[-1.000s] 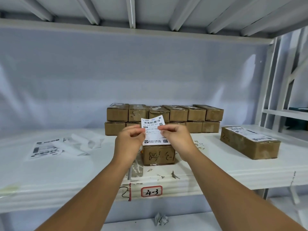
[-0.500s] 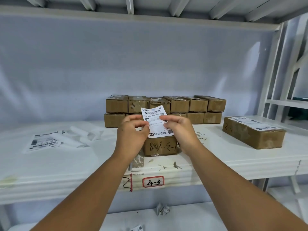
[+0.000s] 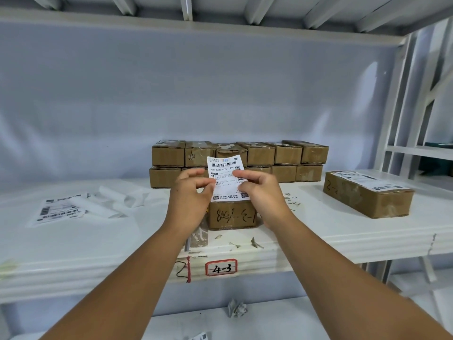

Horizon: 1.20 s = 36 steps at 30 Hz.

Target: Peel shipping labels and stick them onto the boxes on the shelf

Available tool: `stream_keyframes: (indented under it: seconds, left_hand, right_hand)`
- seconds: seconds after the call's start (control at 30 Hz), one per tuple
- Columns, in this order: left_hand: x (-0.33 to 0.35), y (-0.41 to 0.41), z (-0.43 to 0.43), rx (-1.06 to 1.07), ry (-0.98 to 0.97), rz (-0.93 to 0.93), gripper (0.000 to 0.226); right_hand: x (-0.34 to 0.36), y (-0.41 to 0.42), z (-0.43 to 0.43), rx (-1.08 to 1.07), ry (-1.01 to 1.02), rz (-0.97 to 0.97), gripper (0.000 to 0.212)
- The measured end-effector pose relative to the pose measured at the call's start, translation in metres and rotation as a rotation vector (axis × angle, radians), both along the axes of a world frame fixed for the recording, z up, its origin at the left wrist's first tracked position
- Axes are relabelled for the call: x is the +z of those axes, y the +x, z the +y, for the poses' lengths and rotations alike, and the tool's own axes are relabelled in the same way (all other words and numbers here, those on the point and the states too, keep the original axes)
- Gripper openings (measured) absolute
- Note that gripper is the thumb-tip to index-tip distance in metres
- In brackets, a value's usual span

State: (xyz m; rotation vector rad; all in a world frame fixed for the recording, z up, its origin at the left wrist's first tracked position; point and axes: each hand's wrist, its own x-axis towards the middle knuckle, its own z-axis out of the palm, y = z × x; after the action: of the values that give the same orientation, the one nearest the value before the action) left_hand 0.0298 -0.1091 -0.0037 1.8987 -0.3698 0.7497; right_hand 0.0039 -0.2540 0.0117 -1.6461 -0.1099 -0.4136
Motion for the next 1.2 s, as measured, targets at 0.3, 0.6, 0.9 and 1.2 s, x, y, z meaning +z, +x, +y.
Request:
stream_keyframes:
  seconds: [0.3, 0.6, 0.9, 1.2]
  left_hand:
    - [0.0, -0.0028, -0.0013, 0.035, 0.081, -0.037, 0.024]
    - [0.0011, -0.0043, -0.0003, -0.015, 0.058, 0.018, 0.019]
    - [0.0014, -0.0064, -0.0002, -0.07, 0.098, 0.049, 0.016]
    - [-0.0015, -0.0085, -0.0016, -0.015, 0.228, -0.085, 0.018]
  right_hand:
    - [0.0004, -0.0024, 0.0002, -0.014, -0.028, -0.008, 0.038]
    - [-0.0025, -0.0013, 0.0008, -0.007, -0.082, -0.01, 0.041]
    - [-0.0052, -0.0013, 0.0028, -0.061, -0.243, -0.089, 0.034]
    - [-0.0088, 0.0013, 0.007, -0.145, -0.39, -0.085, 0.025]
